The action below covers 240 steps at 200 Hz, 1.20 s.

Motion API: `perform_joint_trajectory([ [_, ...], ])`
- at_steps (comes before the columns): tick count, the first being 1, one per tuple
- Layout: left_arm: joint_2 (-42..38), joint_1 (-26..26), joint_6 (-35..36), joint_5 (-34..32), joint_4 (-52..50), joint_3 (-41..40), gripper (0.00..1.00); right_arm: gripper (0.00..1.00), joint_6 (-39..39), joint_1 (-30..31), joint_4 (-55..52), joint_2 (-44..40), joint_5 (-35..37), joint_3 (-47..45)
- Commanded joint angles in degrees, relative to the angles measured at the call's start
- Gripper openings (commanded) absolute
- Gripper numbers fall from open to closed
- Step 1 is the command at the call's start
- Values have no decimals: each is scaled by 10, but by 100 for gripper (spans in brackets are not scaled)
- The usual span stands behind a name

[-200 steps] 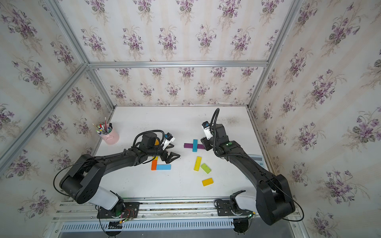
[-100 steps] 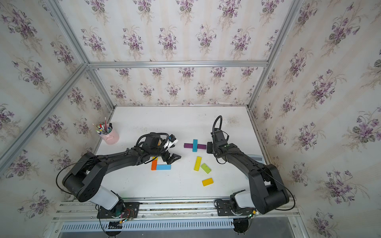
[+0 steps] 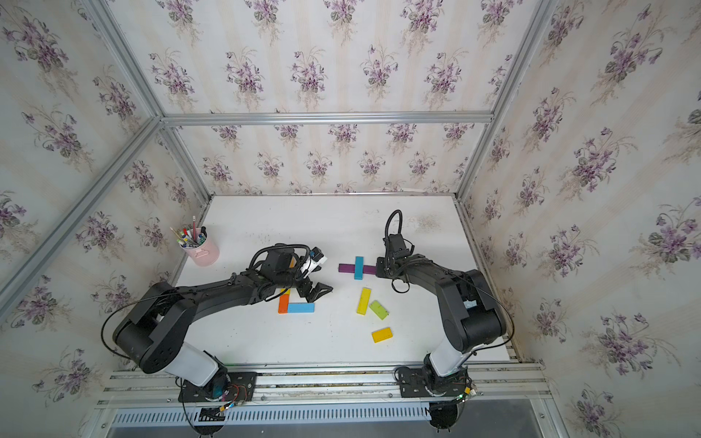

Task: Assemble the letter t with building blocks
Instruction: Assemble the building block at the center of the board.

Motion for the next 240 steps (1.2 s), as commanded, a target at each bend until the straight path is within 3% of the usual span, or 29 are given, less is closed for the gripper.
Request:
perform_joint_trajectory([
  [1, -4, 0, 2, 1, 2, 2, 100, 11, 1, 0, 8, 17, 16, 13],
  [88, 2, 0, 2, 1, -5, 7, 100, 11, -3, 0, 15, 53, 19, 30],
  [181, 5, 0, 2, 2, -13, 12, 100, 19, -3, 0, 7, 66, 19, 45],
  [240, 6, 0, -2, 6, -14, 14, 100, 18, -4, 1, 15, 11, 58, 19],
])
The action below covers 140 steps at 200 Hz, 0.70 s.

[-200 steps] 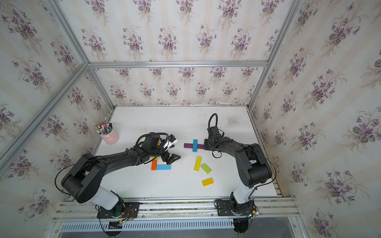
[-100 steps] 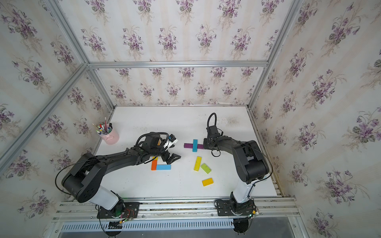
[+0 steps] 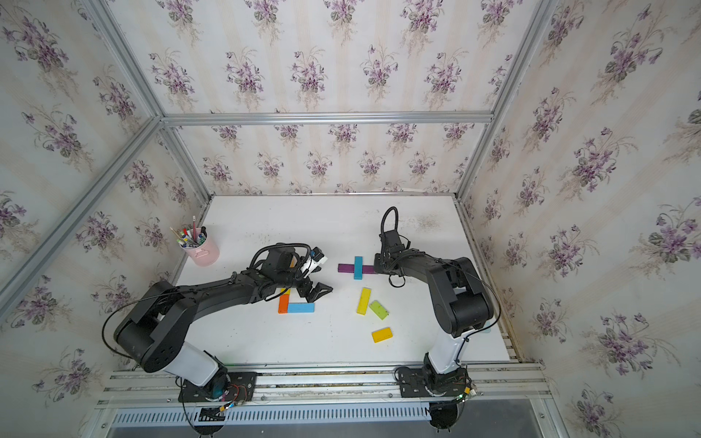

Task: Assemble the letter t with building blocks
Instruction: Assemble the building block at the center of the board, then move the building block to the center of the board.

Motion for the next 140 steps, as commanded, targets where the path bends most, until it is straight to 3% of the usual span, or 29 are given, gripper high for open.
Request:
perform_joint_trajectory([
  [1, 2, 0, -2, 6, 3, 6, 100, 18, -1, 0, 9, -42, 29, -20],
  [34, 5, 0, -7, 5, -10, 15, 100, 21, -20, 4, 17, -163, 17, -62],
  [59, 3, 0, -10, 11, -21, 20, 100, 27, -39, 9, -26, -232, -48, -88],
  [140, -36, -1, -17, 13, -33, 11, 100, 42, 74, 166, -122, -286, -59, -153],
])
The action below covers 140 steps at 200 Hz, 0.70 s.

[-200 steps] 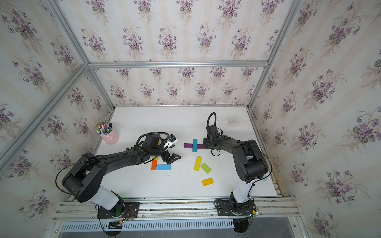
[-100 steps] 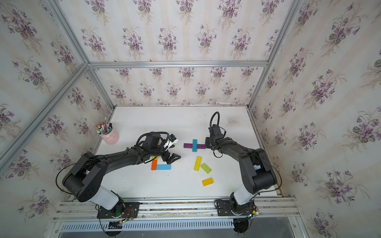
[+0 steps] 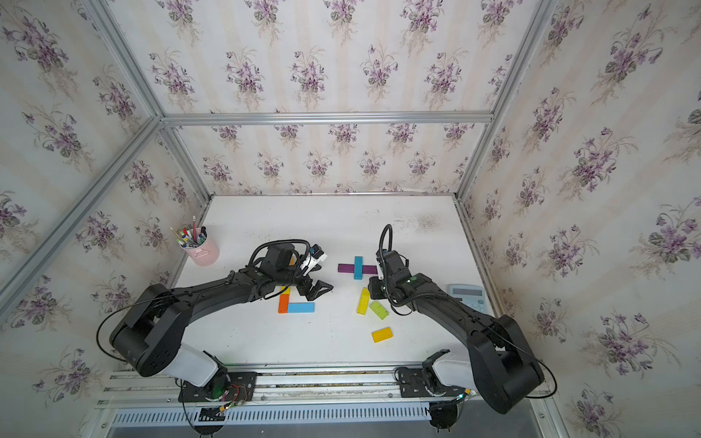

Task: Assemble the letter t with building blocks
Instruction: Move the building block to the center of the board.

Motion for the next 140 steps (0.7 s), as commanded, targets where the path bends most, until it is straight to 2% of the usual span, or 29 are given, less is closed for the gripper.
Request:
perform_joint_trajectory([
  [1, -13, 0, -3, 6, -2, -4, 100, 42, 61, 40, -19, -18, 0, -9],
  [33, -38, 0, 1, -15, -14, -9, 100, 45, 133, 72, 4, -31, 42, -19],
  [65, -55, 0, -1, -28, -30, -9, 100, 47, 165, 100, -20, 20, 104, 12],
  [140, -62, 1, 2, -43, -41, -9, 100, 48, 188, 111, 22, 93, 132, 27],
])
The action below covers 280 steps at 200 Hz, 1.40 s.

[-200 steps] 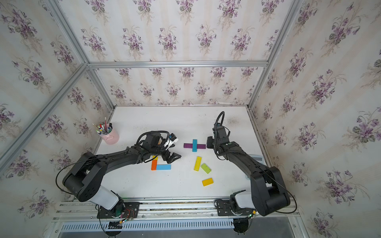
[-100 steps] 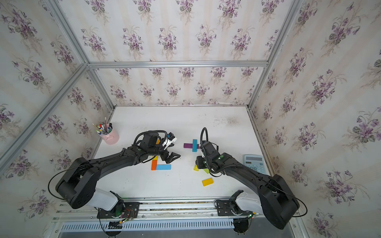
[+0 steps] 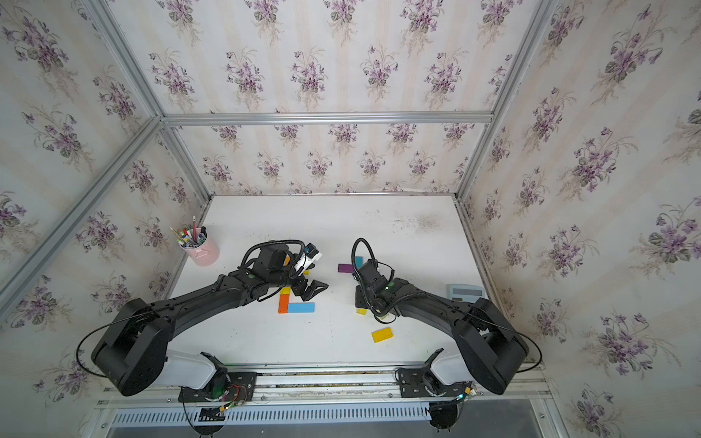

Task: Assemble the letter t with building blocks
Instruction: Move the building block to the center of the board.

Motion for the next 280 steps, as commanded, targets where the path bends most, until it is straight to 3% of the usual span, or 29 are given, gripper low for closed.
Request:
perform_joint_trajectory([
  [1, -1, 0, 2, -1, 8, 0, 100, 48, 17, 0, 16, 12, 24, 5],
  [96, 1, 1, 3, 1, 9, 0, 100, 45, 11, 0, 12, 71, 36, 24],
  [127, 1, 1, 4, -4, 5, 0, 100, 34, 12, 4, 14, 72, 29, 20],
  [193, -42, 13, 0, -38, -3, -9, 100, 22, 29, 69, 14, 72, 30, 30],
  [229, -46, 25, -12, -96, -8, -12, 100, 22, 45, 111, 24, 111, 16, 62],
  [259, -42, 38, -30, -105, -10, -11, 100, 24, 52, 119, 29, 150, 8, 77],
  [280, -44, 42, -35, -104, -6, -13, 100, 32, 53, 119, 25, 146, 16, 77],
])
